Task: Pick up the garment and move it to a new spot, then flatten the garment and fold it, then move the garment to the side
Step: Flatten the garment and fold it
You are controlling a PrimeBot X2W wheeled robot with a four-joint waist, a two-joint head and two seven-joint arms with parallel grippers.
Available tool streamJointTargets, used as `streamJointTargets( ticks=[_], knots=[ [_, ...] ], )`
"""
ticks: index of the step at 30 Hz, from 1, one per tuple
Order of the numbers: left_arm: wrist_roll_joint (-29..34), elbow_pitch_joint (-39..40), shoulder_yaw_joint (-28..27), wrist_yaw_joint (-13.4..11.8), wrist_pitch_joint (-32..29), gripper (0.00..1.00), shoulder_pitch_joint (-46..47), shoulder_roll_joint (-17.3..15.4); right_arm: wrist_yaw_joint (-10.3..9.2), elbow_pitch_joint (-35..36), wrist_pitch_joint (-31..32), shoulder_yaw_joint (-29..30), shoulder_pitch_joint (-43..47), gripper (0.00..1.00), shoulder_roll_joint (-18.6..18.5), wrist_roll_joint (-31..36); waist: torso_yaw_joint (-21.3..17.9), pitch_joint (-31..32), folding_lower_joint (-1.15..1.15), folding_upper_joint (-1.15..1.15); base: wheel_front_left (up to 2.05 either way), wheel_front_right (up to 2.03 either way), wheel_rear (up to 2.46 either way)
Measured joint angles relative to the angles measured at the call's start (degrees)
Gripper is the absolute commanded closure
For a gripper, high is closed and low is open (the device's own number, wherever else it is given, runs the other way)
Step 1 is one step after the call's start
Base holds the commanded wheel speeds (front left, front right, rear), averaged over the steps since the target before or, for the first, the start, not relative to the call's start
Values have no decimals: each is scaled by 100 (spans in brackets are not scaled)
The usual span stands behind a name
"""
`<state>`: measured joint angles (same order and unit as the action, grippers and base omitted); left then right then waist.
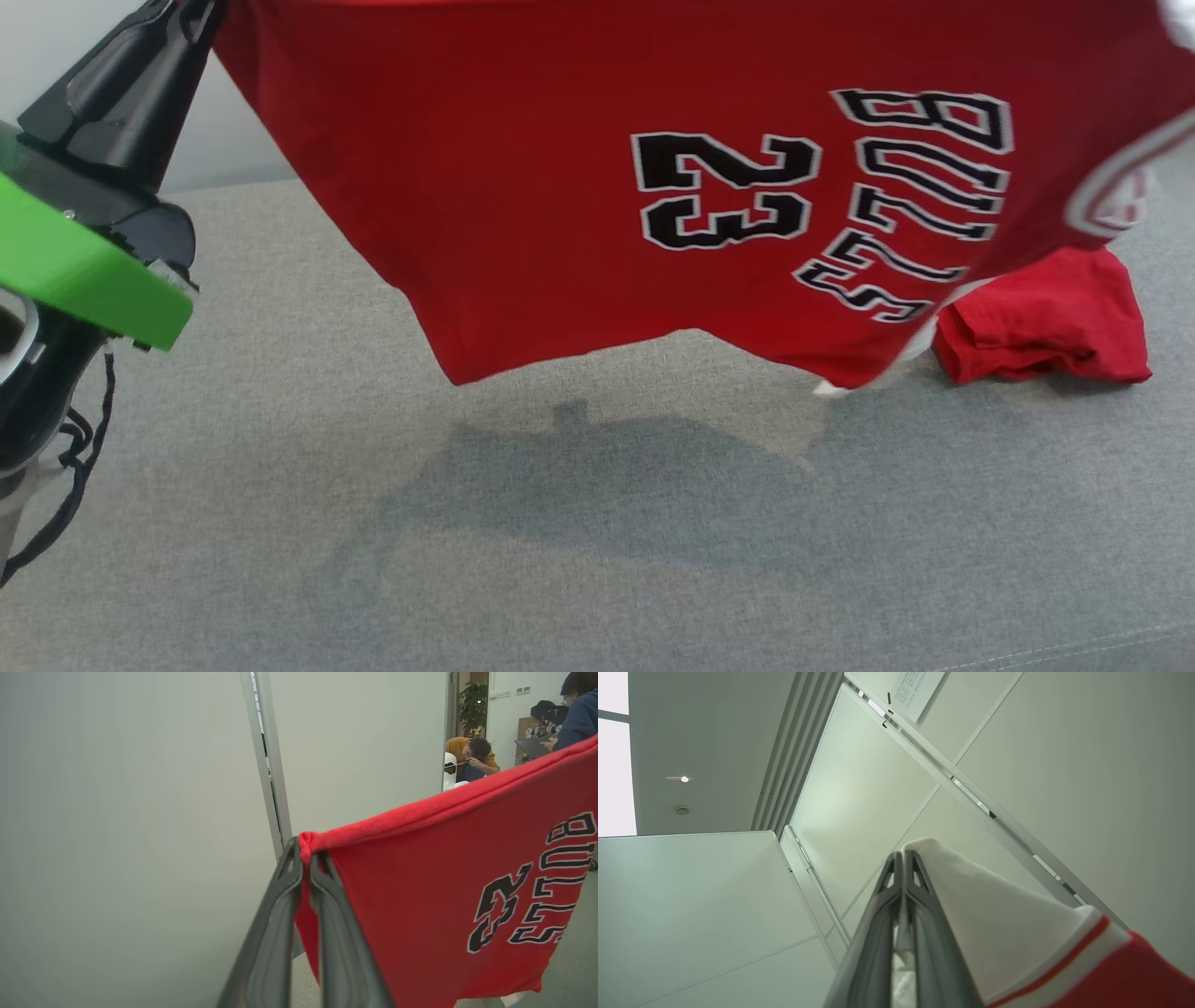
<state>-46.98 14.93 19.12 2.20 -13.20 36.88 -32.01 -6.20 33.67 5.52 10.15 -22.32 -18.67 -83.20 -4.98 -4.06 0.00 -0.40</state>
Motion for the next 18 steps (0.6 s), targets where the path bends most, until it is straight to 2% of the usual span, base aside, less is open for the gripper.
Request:
streamJointTargets(
  ticks=[4, 6, 11, 14, 18],
  knots=[
    [-664, 902, -261, -73, -256, 100, -85, 12, -46, 891, 0, 400, -80, 100, -162, -119, 3, 153, 0, 0, 0, 0, 0],
    [-961, 1306, -486, -230, -415, 100, -95, -12, -87, 1220, 13, 528, -80, 100, -193, -221, 3, 174, 0, 0, 0, 0, 0],
    [-1340, 1769, -656, -614, -1010, 100, -180, -232, -104, 1318, 288, 555, 44, 100, -248, -546, 3, 17, 0, 0, 0, 0, 0],
    [-1482, 1530, -583, -726, -1318, 100, -191, -248, -103, 654, 495, 244, 339, 100, -177, -750, 13, -154, 0, 0, 0, 0, 0],
    [-1537, 186, -314, -786, -1605, 100, -192, -210, -144, -1037, 700, -614, 684, 100, 169, -844, 55, -417, 0, 0, 0, 0, 0]
  ],
)
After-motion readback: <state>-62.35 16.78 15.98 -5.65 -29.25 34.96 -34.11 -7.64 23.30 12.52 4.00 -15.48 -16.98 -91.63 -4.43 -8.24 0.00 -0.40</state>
